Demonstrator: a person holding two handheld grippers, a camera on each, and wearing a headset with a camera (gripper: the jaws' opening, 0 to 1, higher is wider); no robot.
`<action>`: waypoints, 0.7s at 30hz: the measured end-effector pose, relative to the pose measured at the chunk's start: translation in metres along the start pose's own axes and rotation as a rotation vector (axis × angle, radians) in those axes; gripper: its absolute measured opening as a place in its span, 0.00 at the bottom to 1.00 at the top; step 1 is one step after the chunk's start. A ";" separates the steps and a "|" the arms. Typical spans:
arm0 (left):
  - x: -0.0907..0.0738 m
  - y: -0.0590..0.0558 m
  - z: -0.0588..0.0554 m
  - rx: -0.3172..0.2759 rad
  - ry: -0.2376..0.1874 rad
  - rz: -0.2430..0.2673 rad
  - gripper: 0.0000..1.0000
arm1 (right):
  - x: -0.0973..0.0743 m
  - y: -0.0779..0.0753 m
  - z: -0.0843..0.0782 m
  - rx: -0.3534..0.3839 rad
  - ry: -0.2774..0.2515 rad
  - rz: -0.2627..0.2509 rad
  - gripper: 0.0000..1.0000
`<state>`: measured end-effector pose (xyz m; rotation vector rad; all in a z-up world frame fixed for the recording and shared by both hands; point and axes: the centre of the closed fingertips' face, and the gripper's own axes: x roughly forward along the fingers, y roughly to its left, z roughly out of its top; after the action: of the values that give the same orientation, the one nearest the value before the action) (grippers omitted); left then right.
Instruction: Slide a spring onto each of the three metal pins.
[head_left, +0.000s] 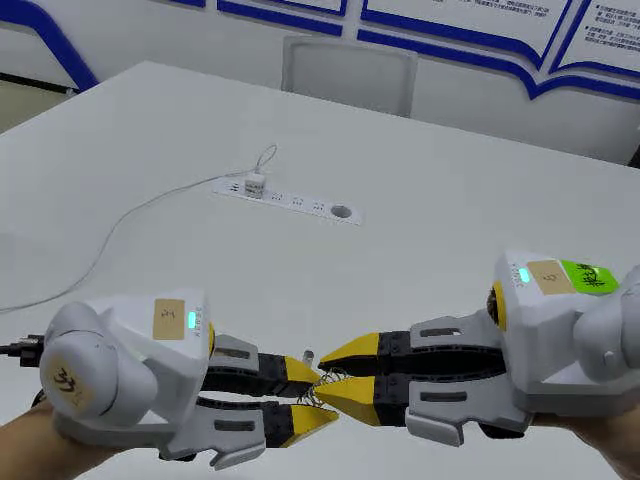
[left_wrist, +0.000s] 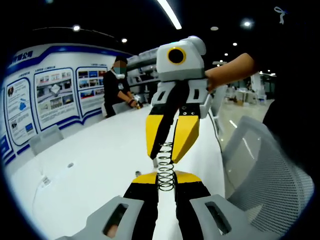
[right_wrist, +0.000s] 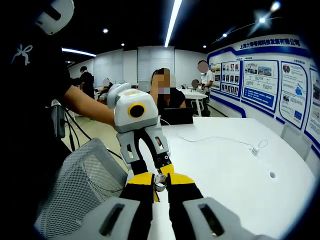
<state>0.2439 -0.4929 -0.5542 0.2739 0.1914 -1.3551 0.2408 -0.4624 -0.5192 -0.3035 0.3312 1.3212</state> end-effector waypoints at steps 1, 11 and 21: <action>0.000 0.001 0.000 -0.010 -0.002 0.004 0.11 | 0.001 -0.001 0.001 0.001 -0.001 0.000 0.11; -0.008 0.008 -0.004 -0.047 0.006 0.032 0.17 | 0.005 -0.007 0.009 -0.020 -0.006 -0.003 0.10; -0.022 0.025 -0.014 -0.098 0.020 0.113 0.39 | 0.000 -0.036 0.013 -0.005 -0.007 -0.079 0.10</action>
<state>0.2647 -0.4638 -0.5588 0.2134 0.2546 -1.2279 0.2767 -0.4648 -0.5064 -0.3137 0.3072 1.2450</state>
